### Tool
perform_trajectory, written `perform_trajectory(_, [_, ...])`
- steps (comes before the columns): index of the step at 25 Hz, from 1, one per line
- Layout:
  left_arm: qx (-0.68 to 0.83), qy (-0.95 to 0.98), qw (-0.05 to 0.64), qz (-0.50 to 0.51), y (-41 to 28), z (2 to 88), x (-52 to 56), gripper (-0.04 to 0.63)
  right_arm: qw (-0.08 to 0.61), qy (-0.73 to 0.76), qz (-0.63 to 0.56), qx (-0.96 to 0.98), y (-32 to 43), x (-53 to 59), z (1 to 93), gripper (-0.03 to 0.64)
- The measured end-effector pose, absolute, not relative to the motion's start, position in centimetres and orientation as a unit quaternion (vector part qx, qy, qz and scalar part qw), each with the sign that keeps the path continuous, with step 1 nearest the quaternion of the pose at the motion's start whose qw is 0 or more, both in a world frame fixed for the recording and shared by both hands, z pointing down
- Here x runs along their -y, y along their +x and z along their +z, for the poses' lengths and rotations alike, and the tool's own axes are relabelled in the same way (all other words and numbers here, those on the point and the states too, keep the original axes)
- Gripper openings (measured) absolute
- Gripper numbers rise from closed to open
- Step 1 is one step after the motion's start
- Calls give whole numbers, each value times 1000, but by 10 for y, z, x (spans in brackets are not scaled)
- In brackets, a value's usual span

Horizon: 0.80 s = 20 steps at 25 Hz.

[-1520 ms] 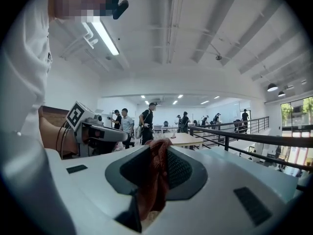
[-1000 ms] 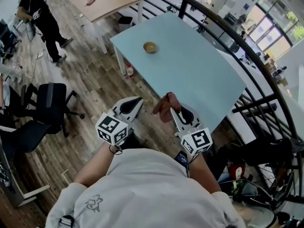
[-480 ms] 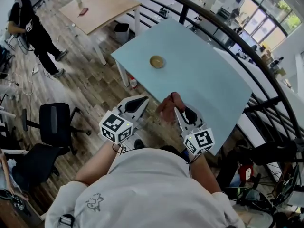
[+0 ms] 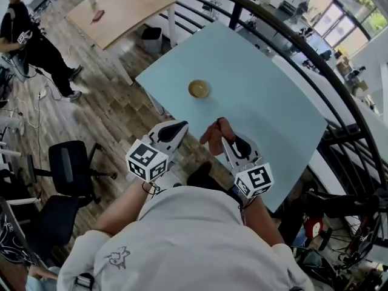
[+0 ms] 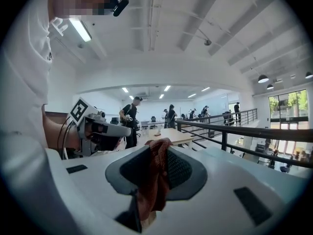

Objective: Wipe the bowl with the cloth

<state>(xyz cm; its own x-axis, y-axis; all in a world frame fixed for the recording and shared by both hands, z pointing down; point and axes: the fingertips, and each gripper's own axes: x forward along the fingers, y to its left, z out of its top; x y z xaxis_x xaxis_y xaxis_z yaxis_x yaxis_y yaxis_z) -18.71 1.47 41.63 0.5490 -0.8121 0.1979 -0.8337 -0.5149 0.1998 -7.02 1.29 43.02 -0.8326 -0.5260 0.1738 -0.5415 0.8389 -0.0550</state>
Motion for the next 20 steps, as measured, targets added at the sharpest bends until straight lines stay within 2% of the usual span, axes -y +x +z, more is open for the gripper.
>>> perform_trajectory(7, [476,864,151,68,-182,435,70,14,67,263,54,961,-73,73,433,100])
perform_trajectory(20, [463,852,209,126,-195,492,153,14,86,292,94,948,-65,126,461,100])
